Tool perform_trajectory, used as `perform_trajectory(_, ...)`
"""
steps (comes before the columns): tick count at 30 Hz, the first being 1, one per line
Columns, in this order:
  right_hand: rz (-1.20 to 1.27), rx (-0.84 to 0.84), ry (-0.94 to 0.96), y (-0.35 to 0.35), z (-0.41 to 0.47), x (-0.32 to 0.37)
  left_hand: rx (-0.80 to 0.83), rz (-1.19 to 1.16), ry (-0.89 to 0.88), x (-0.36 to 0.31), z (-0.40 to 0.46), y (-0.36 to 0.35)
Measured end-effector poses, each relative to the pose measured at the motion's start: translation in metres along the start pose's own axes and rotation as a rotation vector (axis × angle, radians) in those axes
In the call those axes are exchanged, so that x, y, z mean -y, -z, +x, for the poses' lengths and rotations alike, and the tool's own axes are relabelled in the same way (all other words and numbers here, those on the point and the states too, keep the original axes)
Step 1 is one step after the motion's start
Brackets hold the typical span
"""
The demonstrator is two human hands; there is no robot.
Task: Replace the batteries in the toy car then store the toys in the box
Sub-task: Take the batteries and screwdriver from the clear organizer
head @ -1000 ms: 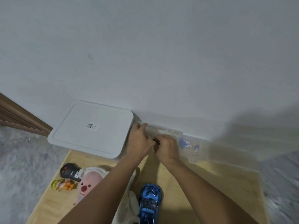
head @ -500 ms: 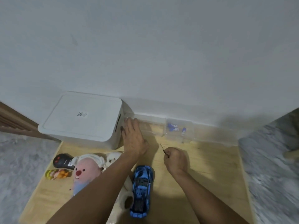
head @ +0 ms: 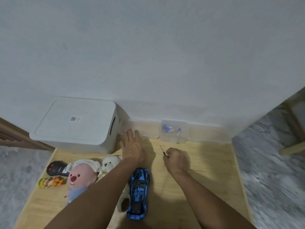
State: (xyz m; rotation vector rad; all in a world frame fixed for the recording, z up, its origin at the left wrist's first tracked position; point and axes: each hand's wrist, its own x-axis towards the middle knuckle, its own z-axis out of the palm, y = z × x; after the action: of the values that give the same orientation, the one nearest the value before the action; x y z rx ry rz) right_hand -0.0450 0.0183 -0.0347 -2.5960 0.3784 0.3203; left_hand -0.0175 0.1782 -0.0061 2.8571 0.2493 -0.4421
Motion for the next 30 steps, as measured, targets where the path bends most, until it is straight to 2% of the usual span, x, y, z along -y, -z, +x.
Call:
perform_trajectory(4, 0.348, -0.079, -0.221, 0.013, 0.004, 0.000, -0.090, 0.036, -0.121, -0.014, -0.003, 0.001)
perform_trajectory(8, 0.900, -0.020, -0.445, 0.026, 0.019, 0.003, -0.148, 0.016, -0.294, -0.032, -0.005, 0.000)
perform_trajectory(11, 1.122, -0.028, -0.469, 0.042, 0.024, 0.008, -0.155, 0.002, -0.412, -0.044, -0.008, -0.003)
perform_trajectory(15, 1.231, -0.040, -0.426, 0.057, 0.029, 0.012, -0.200, -0.064, -0.463, -0.051, -0.008, -0.003)
perform_trajectory(18, 1.237, -0.107, -0.352, 0.058, 0.033, 0.015, -0.261, -0.153, -0.477, -0.050, -0.005, 0.000)
perform_trajectory(22, 1.118, -0.176, -0.225, 0.055, 0.045, 0.016, -0.278, -0.203, -0.486, -0.048, 0.003, -0.002)
perform_trajectory(27, 0.673, -0.220, -0.042, 0.062, 0.064, 0.015, -0.061, 0.006, -0.441, -0.050, 0.004, 0.003)
perform_trajectory(30, 0.366, -0.150, 0.069, 0.064, 0.077, 0.012, 0.010, 0.054, -0.414, -0.049, 0.003, 0.007)
